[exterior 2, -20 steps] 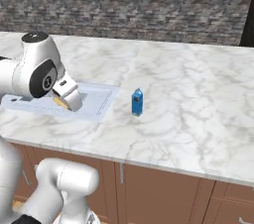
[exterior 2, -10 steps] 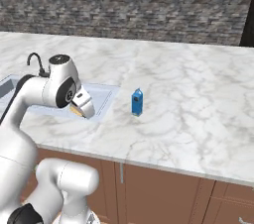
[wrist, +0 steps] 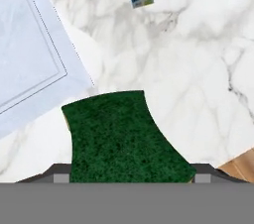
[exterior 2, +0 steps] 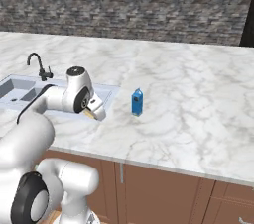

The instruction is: Open the cabinet. Pick the sponge and place it next to the sink. Then close the cabinet.

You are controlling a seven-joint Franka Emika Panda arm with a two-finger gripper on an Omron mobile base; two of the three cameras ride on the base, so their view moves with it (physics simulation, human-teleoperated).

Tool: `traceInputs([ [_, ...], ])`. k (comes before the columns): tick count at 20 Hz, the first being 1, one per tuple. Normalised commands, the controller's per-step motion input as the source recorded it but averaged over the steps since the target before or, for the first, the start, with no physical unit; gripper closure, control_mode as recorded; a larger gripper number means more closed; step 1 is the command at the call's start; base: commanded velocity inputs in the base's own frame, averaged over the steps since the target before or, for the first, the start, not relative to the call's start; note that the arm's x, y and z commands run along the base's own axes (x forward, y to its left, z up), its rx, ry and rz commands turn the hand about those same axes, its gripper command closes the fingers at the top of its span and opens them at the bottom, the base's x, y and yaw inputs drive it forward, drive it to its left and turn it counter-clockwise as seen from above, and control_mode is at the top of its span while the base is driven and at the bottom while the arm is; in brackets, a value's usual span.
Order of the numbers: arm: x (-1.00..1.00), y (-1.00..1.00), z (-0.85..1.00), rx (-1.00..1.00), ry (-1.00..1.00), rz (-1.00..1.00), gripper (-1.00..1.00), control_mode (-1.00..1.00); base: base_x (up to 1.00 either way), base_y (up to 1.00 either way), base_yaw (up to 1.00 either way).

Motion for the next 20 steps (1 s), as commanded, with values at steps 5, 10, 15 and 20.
traceInputs([
  [5, 0.59, -0.04, -0.49, 0.00, 0.05, 0.00, 1.00, -1.00, 0.00, 0.00, 0.00],
  [10, 0.57, 0.00, -0.42, 0.00, 0.04, 0.00, 1.00, -1.00, 0.00, 0.00, 0.00],
  [15, 0.56, -0.02, -0.30, 0.00, 0.02, 0.00, 1.00, -1.00, 0.00, 0.00, 0.00],
  [20, 0.48, -0.02, -0.43, 0.00, 0.04, 0.00, 1.00, -1.00, 0.00, 0.00, 0.00],
])
